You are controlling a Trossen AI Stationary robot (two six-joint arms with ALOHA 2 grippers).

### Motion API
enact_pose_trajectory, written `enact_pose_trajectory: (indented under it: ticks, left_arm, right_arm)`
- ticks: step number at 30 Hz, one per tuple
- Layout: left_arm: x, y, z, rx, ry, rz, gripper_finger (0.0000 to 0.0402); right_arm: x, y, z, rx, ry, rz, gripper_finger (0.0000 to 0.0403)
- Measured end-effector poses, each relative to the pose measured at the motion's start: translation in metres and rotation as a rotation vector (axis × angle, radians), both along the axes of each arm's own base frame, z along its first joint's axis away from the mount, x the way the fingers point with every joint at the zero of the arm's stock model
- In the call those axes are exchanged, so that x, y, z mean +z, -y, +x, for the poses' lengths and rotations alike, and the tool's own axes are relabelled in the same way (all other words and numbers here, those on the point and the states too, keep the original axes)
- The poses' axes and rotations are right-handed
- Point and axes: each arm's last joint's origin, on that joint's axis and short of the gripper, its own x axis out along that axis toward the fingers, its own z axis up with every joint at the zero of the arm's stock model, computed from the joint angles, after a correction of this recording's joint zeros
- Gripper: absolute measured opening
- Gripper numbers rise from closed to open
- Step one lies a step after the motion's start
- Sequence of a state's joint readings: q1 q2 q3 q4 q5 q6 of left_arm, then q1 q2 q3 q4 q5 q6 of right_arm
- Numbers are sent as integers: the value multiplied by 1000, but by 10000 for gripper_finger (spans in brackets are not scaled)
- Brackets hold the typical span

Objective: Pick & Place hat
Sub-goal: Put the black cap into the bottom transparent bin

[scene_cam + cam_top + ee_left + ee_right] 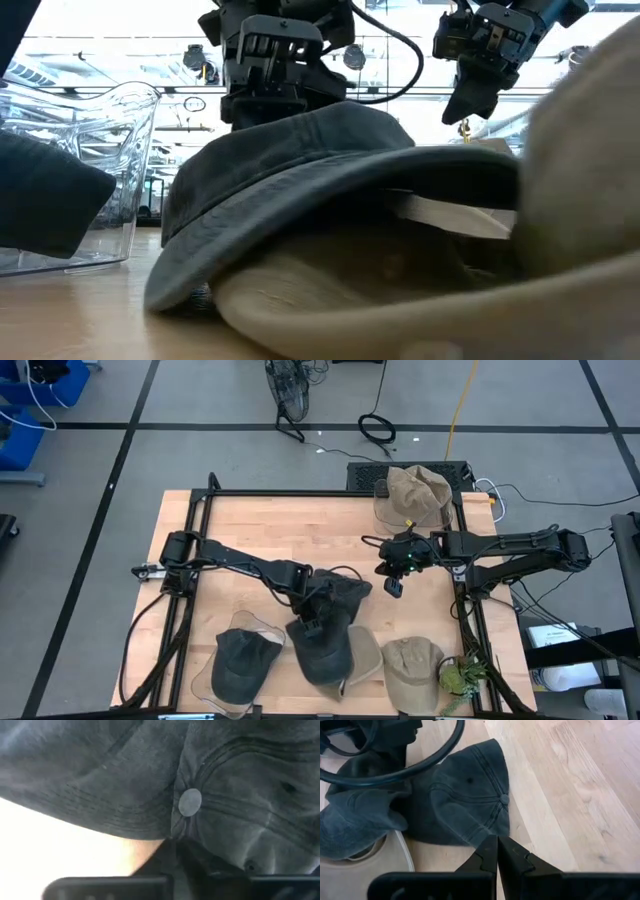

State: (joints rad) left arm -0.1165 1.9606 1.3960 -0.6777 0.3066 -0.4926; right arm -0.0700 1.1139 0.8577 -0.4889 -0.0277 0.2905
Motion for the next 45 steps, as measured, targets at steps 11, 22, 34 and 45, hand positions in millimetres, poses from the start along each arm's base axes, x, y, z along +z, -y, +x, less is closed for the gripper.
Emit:
enact_pose_trajectory:
  ticks: [11, 22, 34, 45]
  left_arm:
    - [33, -2, -9, 8, 93, 42, 4]
    - [128, -6, -48, 143, 390, 96, 2]
    - [214, 29, -97, 212, 672, 123, 1]
    - [289, 64, -154, 219, 709, 196, 1]
  right_arm:
    - [0, 0, 0, 6, -1, -5, 0]
    - [0, 0, 0, 12, 2, -11, 0]
    - [1, 0, 1, 22, 8, -21, 0]
    - [1, 0, 1, 30, 15, -30, 0]
